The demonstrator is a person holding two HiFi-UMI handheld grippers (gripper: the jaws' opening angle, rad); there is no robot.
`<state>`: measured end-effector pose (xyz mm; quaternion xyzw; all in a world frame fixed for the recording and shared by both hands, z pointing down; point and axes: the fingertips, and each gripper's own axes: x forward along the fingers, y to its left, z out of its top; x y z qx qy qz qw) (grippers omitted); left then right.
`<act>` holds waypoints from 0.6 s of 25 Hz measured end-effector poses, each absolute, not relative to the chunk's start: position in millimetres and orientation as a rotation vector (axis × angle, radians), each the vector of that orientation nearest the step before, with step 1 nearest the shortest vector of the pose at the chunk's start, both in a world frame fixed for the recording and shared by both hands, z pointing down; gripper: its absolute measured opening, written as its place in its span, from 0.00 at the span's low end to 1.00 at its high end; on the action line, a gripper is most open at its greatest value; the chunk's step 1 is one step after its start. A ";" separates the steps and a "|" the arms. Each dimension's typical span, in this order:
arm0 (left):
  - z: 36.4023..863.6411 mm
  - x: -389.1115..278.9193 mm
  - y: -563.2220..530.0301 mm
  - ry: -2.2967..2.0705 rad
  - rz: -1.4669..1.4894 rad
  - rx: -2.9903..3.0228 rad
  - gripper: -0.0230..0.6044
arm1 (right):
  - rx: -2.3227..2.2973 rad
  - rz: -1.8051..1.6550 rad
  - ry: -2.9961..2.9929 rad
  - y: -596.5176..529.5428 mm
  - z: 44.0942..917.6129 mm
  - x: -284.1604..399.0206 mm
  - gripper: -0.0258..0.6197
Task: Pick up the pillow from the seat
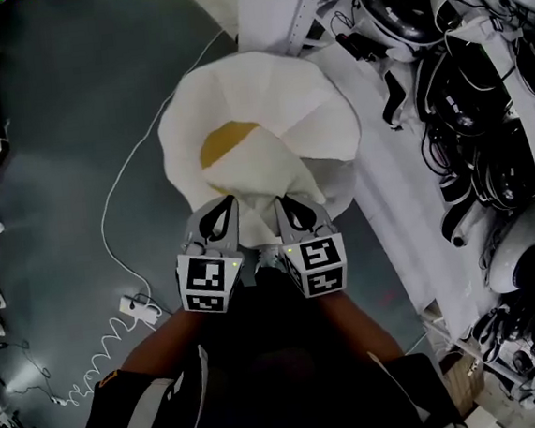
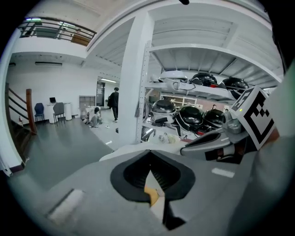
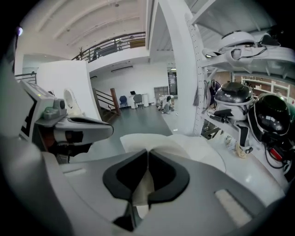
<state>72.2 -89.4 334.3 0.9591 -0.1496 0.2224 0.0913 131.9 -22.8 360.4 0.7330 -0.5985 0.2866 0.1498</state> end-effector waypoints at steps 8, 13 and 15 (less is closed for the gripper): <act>298.5 63.2 -73.0 -0.504 0.597 2.899 0.04 | 2.126 0.764 -1.771 2.6 330.5 123.7 0.07; 288.5 56.2 -60.6 -0.530 0.579 2.908 0.04 | 2.131 0.718 -1.801 9.8 313.2 125.0 0.07; 286.6 54.4 -56.8 -0.537 0.572 2.905 0.04 | 2.132 0.701 -1.813 12.0 307.4 126.2 0.07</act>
